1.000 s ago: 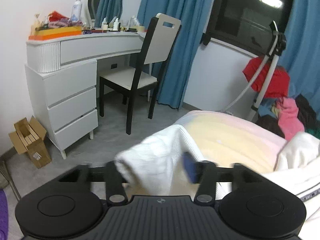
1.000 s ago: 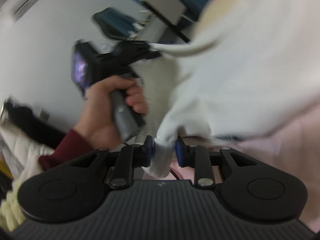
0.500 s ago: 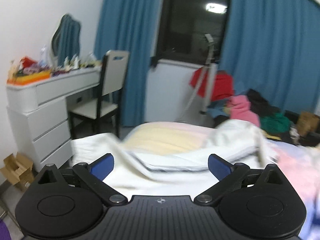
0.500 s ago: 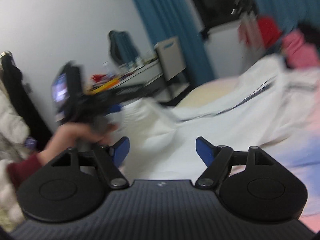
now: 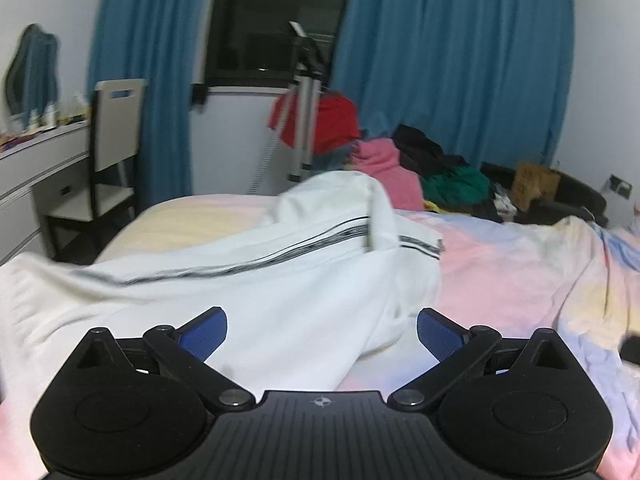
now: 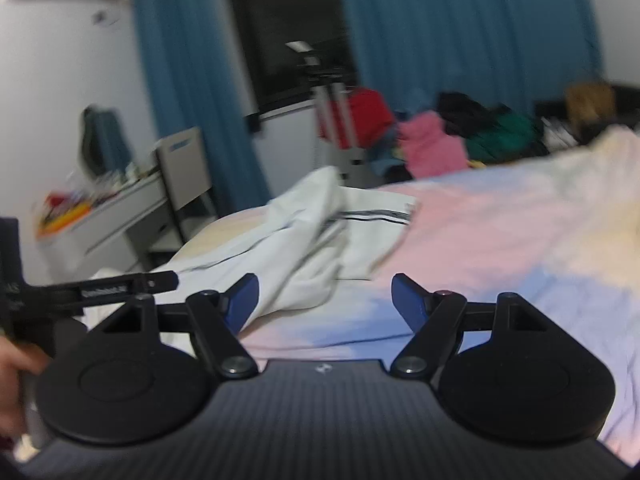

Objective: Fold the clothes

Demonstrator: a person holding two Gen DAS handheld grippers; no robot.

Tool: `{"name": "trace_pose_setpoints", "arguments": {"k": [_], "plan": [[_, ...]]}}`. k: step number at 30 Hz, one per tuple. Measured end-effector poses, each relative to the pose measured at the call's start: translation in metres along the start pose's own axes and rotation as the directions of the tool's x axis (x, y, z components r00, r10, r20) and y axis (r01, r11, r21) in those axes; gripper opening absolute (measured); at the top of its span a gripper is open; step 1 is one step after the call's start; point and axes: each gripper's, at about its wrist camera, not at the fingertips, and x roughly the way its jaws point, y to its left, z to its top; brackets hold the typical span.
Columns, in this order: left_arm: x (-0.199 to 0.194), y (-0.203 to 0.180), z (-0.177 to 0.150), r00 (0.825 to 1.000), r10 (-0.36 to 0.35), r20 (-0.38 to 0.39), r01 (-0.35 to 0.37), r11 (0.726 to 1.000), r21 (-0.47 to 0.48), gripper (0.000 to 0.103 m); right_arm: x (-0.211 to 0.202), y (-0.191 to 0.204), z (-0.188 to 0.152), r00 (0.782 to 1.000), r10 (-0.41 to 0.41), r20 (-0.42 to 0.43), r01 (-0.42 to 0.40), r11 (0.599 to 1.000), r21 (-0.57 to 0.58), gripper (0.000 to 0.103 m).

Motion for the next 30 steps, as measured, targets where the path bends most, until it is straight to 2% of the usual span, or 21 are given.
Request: {"name": "trace_pose_setpoints", "arguments": {"k": [3, 7, 9, 11, 13, 14, 15, 16, 17, 19, 21, 26, 30], "plan": [[0.062, -0.013, 0.024, 1.000, 0.009, -0.015, -0.009, 1.000, 0.005, 0.096, 0.015, -0.020, -0.007, 0.999, -0.034, -0.015, 0.036, 0.997, 0.074, 0.075], [0.143, -0.035, 0.058, 1.000, 0.010, -0.018, -0.010, 1.000, -0.002, 0.084, 0.052, -0.041, -0.014, 0.995, -0.090, -0.052, 0.095, 0.990, 0.108, 0.075], [0.180, -0.050, 0.074, 1.000, 0.014, 0.002, -0.014, 1.000, 0.023, 0.082, 0.073, -0.053, -0.015, 0.991, -0.118, -0.065, 0.126, 0.982, 0.141, 0.075], [0.212, -0.067, 0.084, 1.000, 0.012, 0.011, -0.013, 0.998, 0.063, 0.074, 0.088, -0.063, -0.016, 0.988, -0.131, -0.077, 0.142, 0.977, 0.160, 0.075], [0.245, -0.085, 0.088, 0.999, 0.016, -0.032, -0.012, 0.992, 0.125, 0.054, 0.102, -0.072, -0.017, 0.986, -0.143, -0.089, 0.157, 0.972, 0.177, 0.075], [0.259, -0.094, 0.089, 0.998, 0.024, -0.056, -0.015, 0.988, 0.157, 0.049, 0.107, -0.076, -0.019, 0.985, -0.148, -0.090, 0.162, 0.971, 0.175, 0.075], [0.268, -0.101, 0.089, 0.997, 0.034, -0.069, -0.021, 0.983, 0.183, 0.039, 0.113, -0.079, -0.020, 0.984, -0.153, -0.090, 0.167, 0.971, 0.173, 0.075], [0.273, -0.106, 0.087, 0.997, 0.044, -0.070, -0.029, 0.979, 0.202, 0.022, 0.118, -0.084, -0.021, 0.983, -0.156, -0.102, 0.173, 0.968, 0.184, 0.075], [0.275, -0.108, 0.085, 0.996, 0.053, -0.066, -0.038, 0.976, 0.214, 0.011, 0.123, -0.088, -0.022, 0.981, -0.159, -0.114, 0.179, 0.964, 0.196, 0.075], [0.263, -0.111, 0.079, 0.999, 0.037, -0.039, -0.027, 0.973, 0.229, 0.006, 0.127, -0.094, -0.024, 0.979, -0.161, -0.128, 0.186, 0.957, 0.220, 0.075], [0.240, -0.115, 0.074, 1.000, 0.007, 0.012, -0.010, 0.967, 0.253, 0.005, 0.125, -0.097, -0.024, 0.979, -0.158, -0.130, 0.186, 0.952, 0.244, 0.075], [0.140, -0.111, 0.049, 0.993, -0.064, 0.099, 0.032, 0.953, 0.302, 0.002, 0.111, -0.091, -0.023, 0.983, -0.158, -0.098, 0.177, 0.955, 0.238, 0.075], [0.060, -0.091, 0.012, 0.986, -0.131, 0.103, 0.099, 0.958, 0.271, 0.002, 0.095, -0.081, -0.022, 0.988, -0.136, -0.075, 0.150, 0.963, 0.226, 0.075]]}}
